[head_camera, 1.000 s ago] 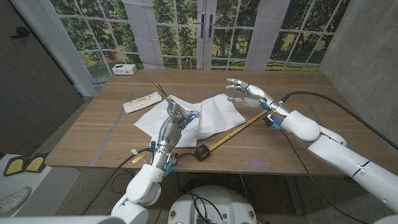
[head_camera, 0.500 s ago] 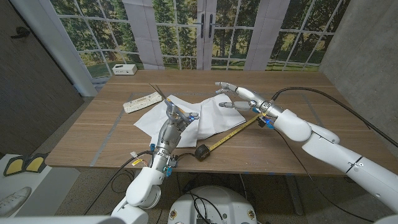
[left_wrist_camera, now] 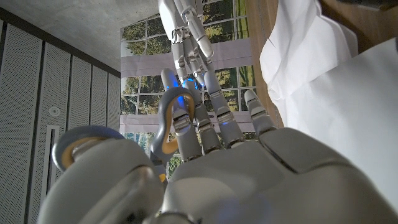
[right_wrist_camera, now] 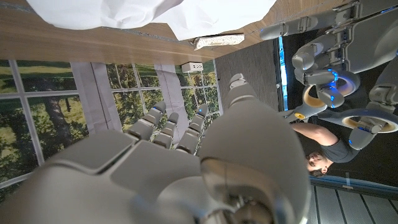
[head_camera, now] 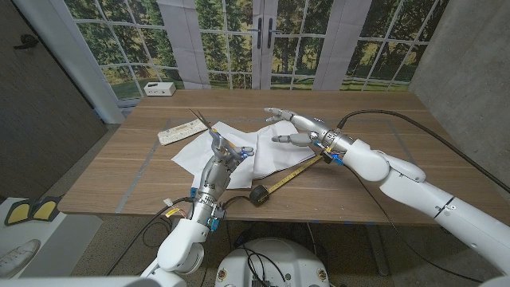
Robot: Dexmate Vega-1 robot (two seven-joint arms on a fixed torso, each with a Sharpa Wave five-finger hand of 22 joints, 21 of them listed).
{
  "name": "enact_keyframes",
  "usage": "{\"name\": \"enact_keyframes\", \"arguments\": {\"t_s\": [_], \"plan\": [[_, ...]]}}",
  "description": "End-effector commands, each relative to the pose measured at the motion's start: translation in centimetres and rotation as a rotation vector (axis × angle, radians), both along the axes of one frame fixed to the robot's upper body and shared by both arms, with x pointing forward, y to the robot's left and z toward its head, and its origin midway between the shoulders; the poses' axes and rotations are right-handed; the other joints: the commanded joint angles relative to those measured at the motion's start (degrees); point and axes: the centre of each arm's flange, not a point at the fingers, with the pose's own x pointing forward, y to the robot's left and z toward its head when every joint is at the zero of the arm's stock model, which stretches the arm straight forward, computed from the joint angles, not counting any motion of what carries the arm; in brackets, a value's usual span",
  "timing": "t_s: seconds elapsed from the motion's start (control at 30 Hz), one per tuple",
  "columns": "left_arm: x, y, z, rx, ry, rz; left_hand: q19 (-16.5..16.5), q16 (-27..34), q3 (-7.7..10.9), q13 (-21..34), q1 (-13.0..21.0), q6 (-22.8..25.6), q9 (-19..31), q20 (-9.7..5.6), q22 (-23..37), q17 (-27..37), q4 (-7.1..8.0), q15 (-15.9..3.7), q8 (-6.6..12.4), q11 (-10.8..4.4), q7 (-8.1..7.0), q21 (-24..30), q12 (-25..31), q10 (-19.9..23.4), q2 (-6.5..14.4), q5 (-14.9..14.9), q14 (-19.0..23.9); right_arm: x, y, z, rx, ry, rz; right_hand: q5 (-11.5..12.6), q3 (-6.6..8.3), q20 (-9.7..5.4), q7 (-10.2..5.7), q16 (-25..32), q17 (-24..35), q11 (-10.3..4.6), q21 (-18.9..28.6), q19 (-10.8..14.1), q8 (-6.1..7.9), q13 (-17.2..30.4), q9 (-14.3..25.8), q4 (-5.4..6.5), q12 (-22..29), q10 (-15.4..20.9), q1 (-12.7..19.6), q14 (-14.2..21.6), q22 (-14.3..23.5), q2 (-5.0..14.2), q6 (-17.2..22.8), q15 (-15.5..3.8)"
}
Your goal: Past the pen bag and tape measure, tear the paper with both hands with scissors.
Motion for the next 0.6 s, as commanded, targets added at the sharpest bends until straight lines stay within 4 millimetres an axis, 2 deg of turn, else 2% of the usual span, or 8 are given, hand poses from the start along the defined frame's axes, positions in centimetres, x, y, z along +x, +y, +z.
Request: {"name": "enact_keyframes", "arguments": {"t_s": [0.03,0.07,0.17,0.3,0.6], "plan": [[-1.9,-0.7,-1.3,0.037,0.045,-0.019,-0.2,0.3,-0.38,0.1,-0.1,-4.5,0.3,-0.03,0.2,-0.1,0.21,-2.34,-0.12,-0.33,4.07,-0.2,0.3,-0.2,0.1,0.0,-0.3,0.4,1.9,-0.3,-0.105,-0.049,-0.003,0.0,-0.83,0.43,-0.20,-0.2,0.1,-0.16,-0.2,-0.9,0.20,-0.4,0.0,1.21,-0.2,-1.5,-1.6,-0.7,0.2,-0.71,-1.5,-9.45],[-2.0,-0.7,-1.4,0.040,0.048,-0.022,-0.2,0.2,-0.42,0.1,-0.1,-4.5,0.3,-0.03,0.1,-0.2,0.23,-2.30,-0.12,-0.28,4.07,-0.2,0.2,-0.3,0.1,-0.1,-0.3,0.5,2.1,-0.2,-0.112,-0.049,-0.001,0.0,-1.51,0.61,-0.28,-0.4,0.0,-0.15,-0.2,-1.3,0.27,-0.7,0.0,1.69,-0.3,-2.5,-2.8,-1.2,0.2,-1.27,-2.5,-9.41],[-2.5,-0.8,-1.8,0.046,0.059,-0.028,-0.3,0.2,-0.50,0.1,-0.2,-4.5,0.3,-0.02,0.1,-0.3,0.29,-2.32,-0.11,-0.26,4.04,-0.2,0.3,-0.3,-0.1,-0.1,-0.3,0.6,2.5,-0.3,-0.121,-0.069,-0.003,0.2,-2.17,0.93,-0.23,-0.7,-0.1,-0.15,-0.3,-2.0,0.28,-1.0,0.0,2.04,-0.3,-3.6,-3.7,-1.7,0.1,-1.76,-3.5,-9.38],[-2.9,-0.7,-2.1,0.041,0.072,-0.025,-0.3,0.2,-0.57,-0.1,-0.3,-4.5,0.3,-0.02,0.1,-0.3,0.38,-2.27,-0.12,-0.24,4.05,-0.2,0.2,-0.2,-0.1,-0.2,-0.3,0.4,2.9,-0.4,-0.129,-0.099,-0.011,0.4,-2.30,0.86,-0.26,-0.8,-0.2,-0.16,-0.2,-2.0,0.79,-1.1,-0.1,2.22,0.2,-2.7,-4.1,-1.8,0.1,-1.54,-2.8,-9.60],[-3.0,-0.7,-2.1,0.036,0.077,-0.023,-0.3,0.1,-0.55,-0.1,-0.3,-4.3,0.3,-0.02,0.1,-0.3,0.55,-2.29,-0.08,-0.24,4.17,-0.2,0.4,0.0,-0.1,-0.3,-0.6,0.4,4.1,-1.0,-0.168,-0.147,-0.001,0.7,-2.53,0.81,-0.32,-1.2,-0.4,-0.19,-0.3,-2.3,0.80,-1.3,-0.1,2.27,0.4,-2.4,-4.3,-2.6,0.1,-1.60,-2.9,-9.69]]}}
